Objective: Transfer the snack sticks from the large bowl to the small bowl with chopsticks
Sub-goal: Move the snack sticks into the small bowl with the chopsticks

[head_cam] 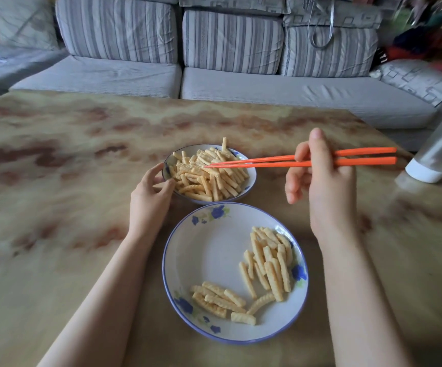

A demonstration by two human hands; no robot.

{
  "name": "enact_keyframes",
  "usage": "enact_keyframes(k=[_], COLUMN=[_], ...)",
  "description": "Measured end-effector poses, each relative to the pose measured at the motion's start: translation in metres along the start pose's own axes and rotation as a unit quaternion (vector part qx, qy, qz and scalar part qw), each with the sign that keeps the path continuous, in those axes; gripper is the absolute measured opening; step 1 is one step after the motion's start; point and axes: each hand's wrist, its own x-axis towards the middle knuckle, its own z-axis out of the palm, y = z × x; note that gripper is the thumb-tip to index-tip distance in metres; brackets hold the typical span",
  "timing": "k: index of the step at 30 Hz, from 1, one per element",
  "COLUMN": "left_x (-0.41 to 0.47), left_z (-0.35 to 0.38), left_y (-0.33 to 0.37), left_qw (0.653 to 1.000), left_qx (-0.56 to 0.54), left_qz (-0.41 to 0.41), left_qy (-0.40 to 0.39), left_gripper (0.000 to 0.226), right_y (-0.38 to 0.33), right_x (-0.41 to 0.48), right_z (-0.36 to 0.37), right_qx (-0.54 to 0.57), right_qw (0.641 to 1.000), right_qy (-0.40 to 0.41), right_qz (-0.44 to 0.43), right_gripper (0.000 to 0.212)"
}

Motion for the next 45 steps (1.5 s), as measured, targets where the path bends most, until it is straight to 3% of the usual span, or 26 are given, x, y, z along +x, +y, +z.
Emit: enact_keyframes(k=[9,20,27,32,37,45], left_x=[0.001,0.001,0.001,0.002,0.002,0.002], left_z=[0.000,0.000,0.000,0.000,0.001,0.001], left_y=[-0.002,-0.001,-0.002,-0.002,-0.002,-0.003], left_qw=[1.000,1.000,1.000,1.000,1.000,1.000], left_qx=[0.005,0.013,0.008,0.005,0.003,0.000], left_qz=[0.006,0.011,0.010,0.004,0.004,0.004], left_qy=[0.001,0.006,0.003,0.004,0.001,0.000], left_gripper=[0.042,0.042,0.041,0.041,0.040,0.041], right_y=[-0.036,-0.037,-0.026,-0.018,-0.011,0.013], right_x=[-0.014,-0.018,-0.014,-0.008,-0.003,-0.004], right_z=[-0.034,-0.038,-0.027,-0.017,-0.003,0.019], right_qx=[-0.100,-0.137,-0.117,-0.023,0.056,0.012], right_qw=[0.959,0.930,0.963,0.995,0.998,0.999], right_qy=[-0.255,-0.319,-0.223,-0.092,0.031,0.030], right_qz=[0.077,0.118,0.097,0.043,0.011,0.016], right_gripper=[0.039,0.039,0.043,0.046,0.041,0.042])
